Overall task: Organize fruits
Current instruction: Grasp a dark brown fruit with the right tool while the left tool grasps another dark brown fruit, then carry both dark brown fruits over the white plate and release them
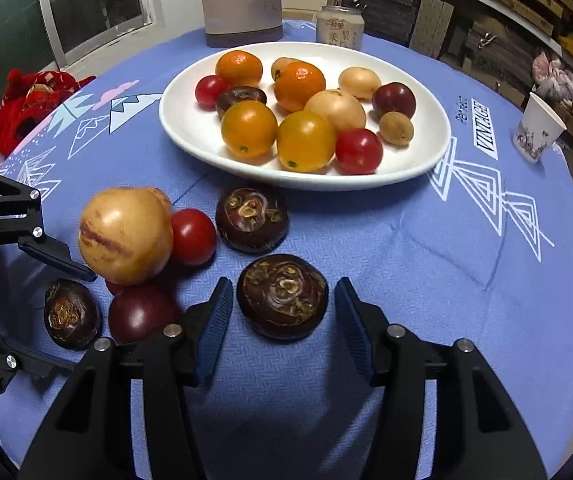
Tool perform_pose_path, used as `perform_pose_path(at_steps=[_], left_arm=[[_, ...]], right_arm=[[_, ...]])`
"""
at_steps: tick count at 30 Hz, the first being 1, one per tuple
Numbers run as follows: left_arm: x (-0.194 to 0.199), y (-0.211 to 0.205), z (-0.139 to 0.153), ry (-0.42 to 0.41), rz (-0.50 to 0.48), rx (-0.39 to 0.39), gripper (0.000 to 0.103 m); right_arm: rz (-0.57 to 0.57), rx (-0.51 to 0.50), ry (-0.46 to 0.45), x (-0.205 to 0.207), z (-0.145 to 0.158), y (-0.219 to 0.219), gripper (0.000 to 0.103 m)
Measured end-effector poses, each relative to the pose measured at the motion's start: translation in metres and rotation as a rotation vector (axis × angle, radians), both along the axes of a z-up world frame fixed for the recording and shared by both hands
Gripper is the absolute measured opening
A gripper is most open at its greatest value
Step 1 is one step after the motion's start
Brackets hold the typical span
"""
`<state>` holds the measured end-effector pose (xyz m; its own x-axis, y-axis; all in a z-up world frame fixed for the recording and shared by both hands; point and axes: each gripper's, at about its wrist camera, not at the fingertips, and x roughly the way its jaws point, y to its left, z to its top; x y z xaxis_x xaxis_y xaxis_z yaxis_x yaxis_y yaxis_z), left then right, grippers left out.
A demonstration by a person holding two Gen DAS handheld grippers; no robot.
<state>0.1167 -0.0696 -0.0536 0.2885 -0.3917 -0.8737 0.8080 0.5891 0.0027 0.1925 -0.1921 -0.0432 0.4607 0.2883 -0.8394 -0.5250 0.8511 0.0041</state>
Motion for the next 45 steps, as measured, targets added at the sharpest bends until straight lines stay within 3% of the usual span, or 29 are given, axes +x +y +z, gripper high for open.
perform_pose_path(at_steps=[1,3,14,21,31,38,45], left_arm=[[0.0,0.0,0.0,-0.004,0.002,-0.002,0.056],[0.0,0.001,0.001,-0.014,0.007,-0.011,0.045],[0.003,0.003,0.005,-0.003,0.02,-0.019,0.044],[0.002,0.008,0.021,-0.01,0.022,-0.092,0.045],[0.019,0.016,0.037,-0.038,0.111,-0.159,0.044],[0.044,0.026,0.051,-0.076,0.232,-0.23,0.045],[0.09,0.046,0.067,-0.081,0.446,-0.301,0.044]], right_arm=[[0.005,0.004,0.002,0.0,0.0,0.0,0.045],[-0.008,0.006,0.001,0.001,0.001,-0.001,0.044],[-0.031,0.025,-0.027,0.0,0.011,-0.008,0.044],[-0.044,0.055,-0.049,-0.001,0.022,-0.015,0.044],[-0.051,0.094,-0.066,-0.001,0.029,-0.018,0.044],[-0.086,0.144,-0.093,0.002,0.039,-0.023,0.043],[-0.15,0.16,-0.109,0.019,0.049,-0.022,0.043]])
